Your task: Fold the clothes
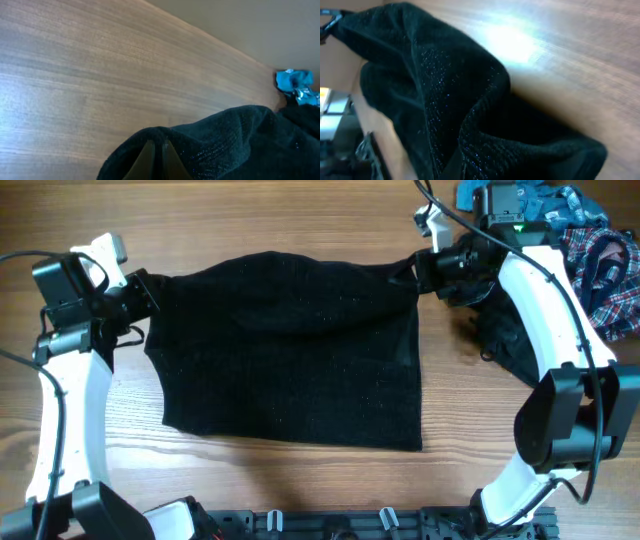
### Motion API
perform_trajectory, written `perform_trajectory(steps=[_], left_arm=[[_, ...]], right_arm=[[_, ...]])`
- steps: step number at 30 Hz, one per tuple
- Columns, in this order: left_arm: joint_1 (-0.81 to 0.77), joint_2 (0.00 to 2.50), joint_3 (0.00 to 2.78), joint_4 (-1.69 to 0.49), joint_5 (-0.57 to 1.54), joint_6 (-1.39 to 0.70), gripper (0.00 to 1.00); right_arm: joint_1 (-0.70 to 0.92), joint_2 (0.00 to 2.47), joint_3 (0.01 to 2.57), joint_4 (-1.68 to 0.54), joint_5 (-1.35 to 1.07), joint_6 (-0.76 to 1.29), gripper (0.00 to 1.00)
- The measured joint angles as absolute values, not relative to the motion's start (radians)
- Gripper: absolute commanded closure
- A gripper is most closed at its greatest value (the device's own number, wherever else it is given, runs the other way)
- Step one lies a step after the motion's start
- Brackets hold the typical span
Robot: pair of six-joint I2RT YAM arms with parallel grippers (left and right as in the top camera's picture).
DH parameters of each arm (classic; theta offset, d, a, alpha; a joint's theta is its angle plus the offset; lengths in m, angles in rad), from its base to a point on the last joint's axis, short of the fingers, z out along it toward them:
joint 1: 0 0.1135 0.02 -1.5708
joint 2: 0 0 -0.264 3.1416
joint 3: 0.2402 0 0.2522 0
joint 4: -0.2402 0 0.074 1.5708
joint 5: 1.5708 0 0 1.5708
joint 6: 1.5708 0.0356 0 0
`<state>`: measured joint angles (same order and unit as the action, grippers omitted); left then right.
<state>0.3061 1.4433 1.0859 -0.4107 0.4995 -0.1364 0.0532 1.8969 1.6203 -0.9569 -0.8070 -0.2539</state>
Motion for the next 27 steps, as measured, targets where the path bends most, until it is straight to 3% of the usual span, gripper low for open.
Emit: perform_trajectory(steps=[16, 27], left_arm=[[0.306, 1.436, 1.085, -0.249, 0.502, -0.057, 0.96], [0.3, 1.491, 1.085, -0.192, 0.546, 0.047, 0.96]], right_arm=[[0.053, 1.897, 1.62, -0.752, -0.827, -0.311, 0.95], [0.053, 1.897, 1.62, -0.699, -0.826, -0.482, 0.96]])
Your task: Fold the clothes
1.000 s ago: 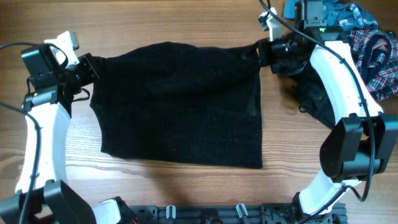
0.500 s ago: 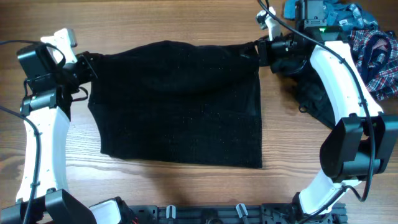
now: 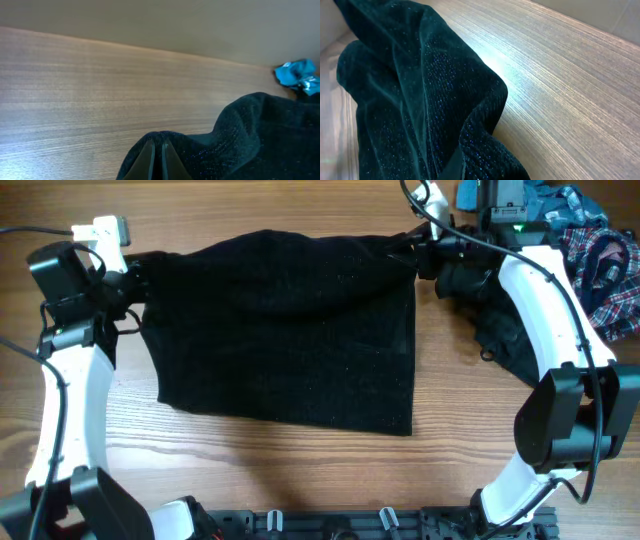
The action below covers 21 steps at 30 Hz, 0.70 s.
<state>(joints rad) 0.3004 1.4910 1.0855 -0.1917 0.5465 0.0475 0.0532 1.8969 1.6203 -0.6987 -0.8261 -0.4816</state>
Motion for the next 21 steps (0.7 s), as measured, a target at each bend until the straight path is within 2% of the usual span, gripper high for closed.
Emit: perform_trajectory(steps=[5, 9, 13, 21], left_arm=[[0.3, 1.523, 1.085, -0.163, 0.604, 0.049, 0.96], [0.3, 1.522, 1.086, -0.173, 0.744, 0.044, 0.96], [0.3, 1.52, 1.089, -0.344, 0.871, 0.048, 0.96], [0.303, 1.519, 1.089, -0.558, 0.898, 0.103, 0.96]], right_arm=[[0.053, 1.897, 1.62, -0.717, -0.868, -0.5, 0.96], [0.053, 1.897, 1.62, -0.828, -0.928, -0.531, 0.96], [0.053, 1.897, 1.622, -0.984, -0.968, -0.604, 0.96], [0.051, 1.897, 1.622, -1.224, -0.992, -0.741, 0.96]])
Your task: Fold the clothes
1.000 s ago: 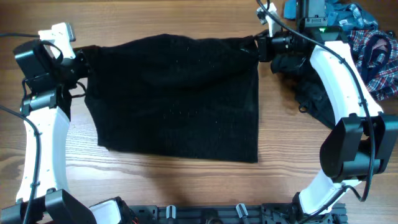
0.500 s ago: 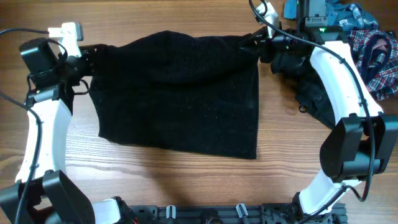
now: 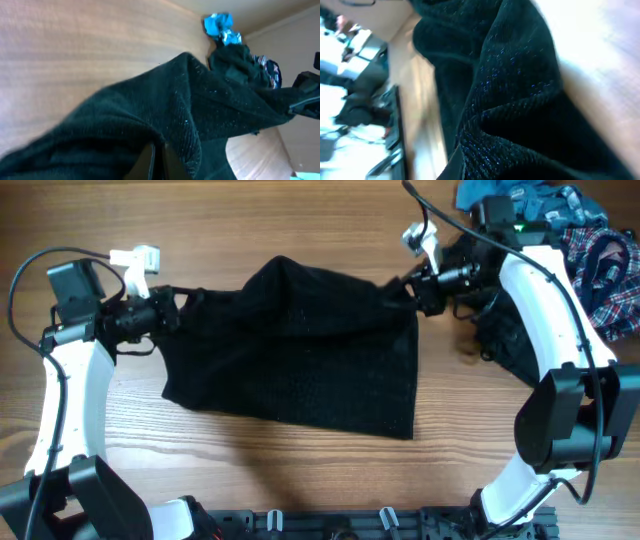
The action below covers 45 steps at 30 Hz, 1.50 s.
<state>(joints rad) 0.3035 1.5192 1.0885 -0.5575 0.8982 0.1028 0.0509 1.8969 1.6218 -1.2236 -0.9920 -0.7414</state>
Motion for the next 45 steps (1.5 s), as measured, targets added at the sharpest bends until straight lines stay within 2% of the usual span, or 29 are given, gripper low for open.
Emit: perform_trajectory(steps=[5, 15, 24, 32, 39, 45], left_arm=[[0.365, 1.519, 1.089, -0.654, 0.897, 0.126, 0.96], [0.582, 1.504, 1.089, -0.651, 0.903, 0.121, 0.96], [0.542, 1.499, 1.089, -0.685, 0.903, 0.156, 0.96], [0.509, 1.498, 1.089, -0.805, 0.89, 0.205, 0.96], [0.509, 1.497, 1.089, -0.862, 0.717, 0.145, 0.96], [0.503, 1.497, 1.089, -0.895, 0.515, -0.012, 0.96]], right_arm=[[0.04, 1.897, 1.622, -1.345, -0.994, -0.838, 0.96], [-0.044, 1.897, 1.622, -1.344, -1.007, -0.858, 0.96], [-0.047, 1.897, 1.612, -1.369, -1.01, -0.855, 0.96], [-0.05, 1.896, 1.438, -1.37, -1.017, -0.862, 0.96], [-0.056, 1.896, 1.367, -1.299, -1.023, -0.827, 0.96], [-0.057, 1.896, 1.329, -1.176, -0.971, -0.618, 0.96]])
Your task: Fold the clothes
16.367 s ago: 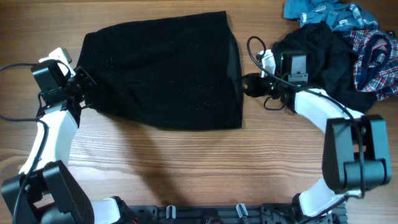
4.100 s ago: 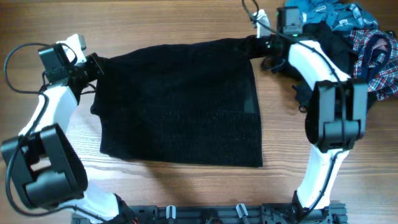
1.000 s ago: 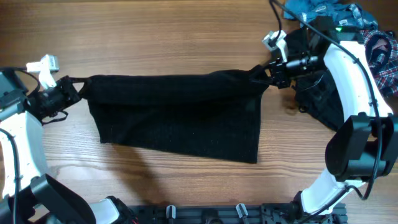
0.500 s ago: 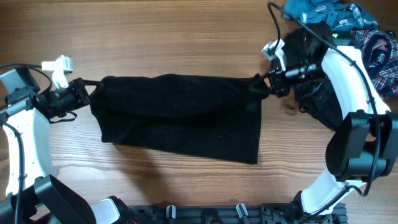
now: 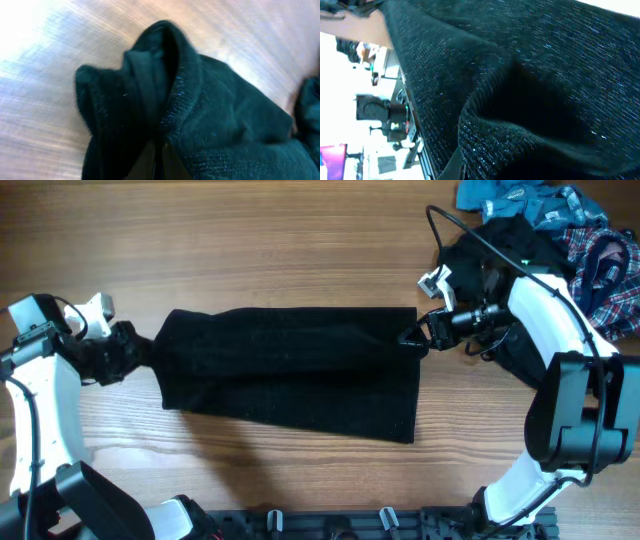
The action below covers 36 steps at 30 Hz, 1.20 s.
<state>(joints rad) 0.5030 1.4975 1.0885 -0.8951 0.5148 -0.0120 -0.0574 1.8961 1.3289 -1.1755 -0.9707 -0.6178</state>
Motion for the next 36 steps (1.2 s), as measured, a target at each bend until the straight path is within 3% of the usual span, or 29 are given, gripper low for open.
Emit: perform_trajectory(steps=[6, 16, 18, 19, 21, 28, 36], left_arm=[[0.49, 1.497, 1.089, -0.939, 0.467, -0.091, 0.96], [0.487, 1.497, 1.089, -1.032, 0.451, -0.114, 0.96], [0.487, 1.497, 1.089, -1.053, 0.443, -0.115, 0.96], [0.487, 1.497, 1.089, -1.06, 0.441, -0.115, 0.91], [0.489, 1.497, 1.089, -1.069, 0.416, -0.118, 0.69], [0.504, 1.494, 1.089, -1.07, 0.368, -0.118, 0.55], [0.504, 1.494, 1.089, -0.955, 0.362, -0.122, 0.55]], right_arm=[[-0.104, 1.896, 1.317, -1.143, -0.921, -0.455, 0.96], [-0.113, 1.896, 1.317, -1.155, -0.882, -0.377, 0.95], [-0.112, 1.896, 1.317, -1.166, -0.872, -0.371, 0.71], [-0.11, 1.896, 1.317, -1.169, -0.867, -0.371, 0.51], [-0.108, 1.896, 1.317, -1.172, -0.832, -0.36, 0.42], [-0.107, 1.896, 1.317, -1.193, -0.799, -0.359, 0.48], [-0.107, 1.896, 1.32, -1.15, -0.826, -0.36, 0.51]])
